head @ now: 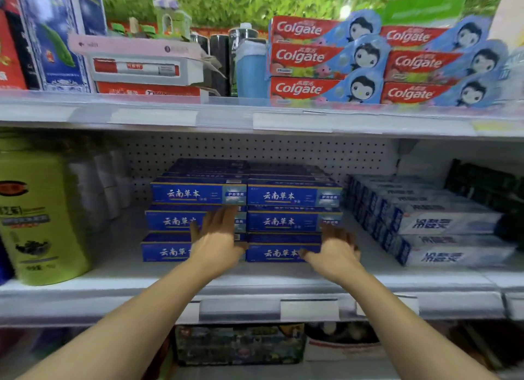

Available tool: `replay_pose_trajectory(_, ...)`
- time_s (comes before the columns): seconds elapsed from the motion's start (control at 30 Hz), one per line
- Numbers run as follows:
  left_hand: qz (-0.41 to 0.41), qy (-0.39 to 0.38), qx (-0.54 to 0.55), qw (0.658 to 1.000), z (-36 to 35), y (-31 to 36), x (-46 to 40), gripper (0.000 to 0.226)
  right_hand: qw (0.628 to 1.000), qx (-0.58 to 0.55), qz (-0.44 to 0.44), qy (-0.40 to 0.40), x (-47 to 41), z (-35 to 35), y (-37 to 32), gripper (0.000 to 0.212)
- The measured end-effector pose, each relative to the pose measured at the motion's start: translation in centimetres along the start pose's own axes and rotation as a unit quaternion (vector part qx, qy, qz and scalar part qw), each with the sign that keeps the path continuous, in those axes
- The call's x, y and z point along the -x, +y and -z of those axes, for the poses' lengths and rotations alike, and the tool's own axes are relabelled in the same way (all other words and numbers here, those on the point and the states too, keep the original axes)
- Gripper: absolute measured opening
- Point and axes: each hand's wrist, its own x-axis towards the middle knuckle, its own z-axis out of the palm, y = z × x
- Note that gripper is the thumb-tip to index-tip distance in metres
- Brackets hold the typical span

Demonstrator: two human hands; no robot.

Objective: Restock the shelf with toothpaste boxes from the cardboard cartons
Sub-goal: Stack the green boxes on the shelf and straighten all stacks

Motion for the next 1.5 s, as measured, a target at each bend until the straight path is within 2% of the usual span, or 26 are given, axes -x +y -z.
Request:
replay_pose_trajectory(0.1, 0.019, -0.025, -0.016, 0.999, -0.6, 1.3, 0.0, 0.081, 0.999, -0.039, 0.031, -0.011, 0.0, 0.2, 1.1, 0.07)
replay_pose_trajectory(0.23, 0.044, -0.019, -0.025, 0.999, -0.4, 3.2, -0.1, 0.079, 0.996, -0.072, 0.058, 0.0, 0.3, 1.3, 2.8, 0.063)
replay_pose_trajectory(0.4, 0.034, -0.013, -0.05, 0.998, -0.1, 7.2, 0.9, 0.079, 0.997, -0.028, 0.066, -0.028, 1.0, 4.1, 5.5, 0.072)
replay_pose_trajectory(0.6, 0.049, -0.042, -0.073, 0.995, 0.5, 9.7, 2.8, 0.072, 0.993, -0.001, 0.093, -0.066, 1.6, 6.3, 6.9, 0.076)
replay_pose_trajectory(0.9, 0.078, -0.08, -0.068, 0.991, 2.8, 8.4, 6.0, 0.075, 0.989, 0.014, 0.134, -0.067, 3.6, 6.6, 6.4, 0.073)
replay_pose_trajectory(1.17, 0.101, -0.117, -0.079, 0.985, 4.5, 6.4, 9.6, 0.078, 0.985, 0.008, 0.147, -0.085, 6.0, 6.1, 4.8, 0.08)
replay_pose_trajectory(1.5, 0.108, -0.128, -0.078, 0.983, 7.7, 3.2, 13.5, 0.08, 0.986, 0.022, 0.145, -0.082, 10.4, 6.0, 1.9, 0.082)
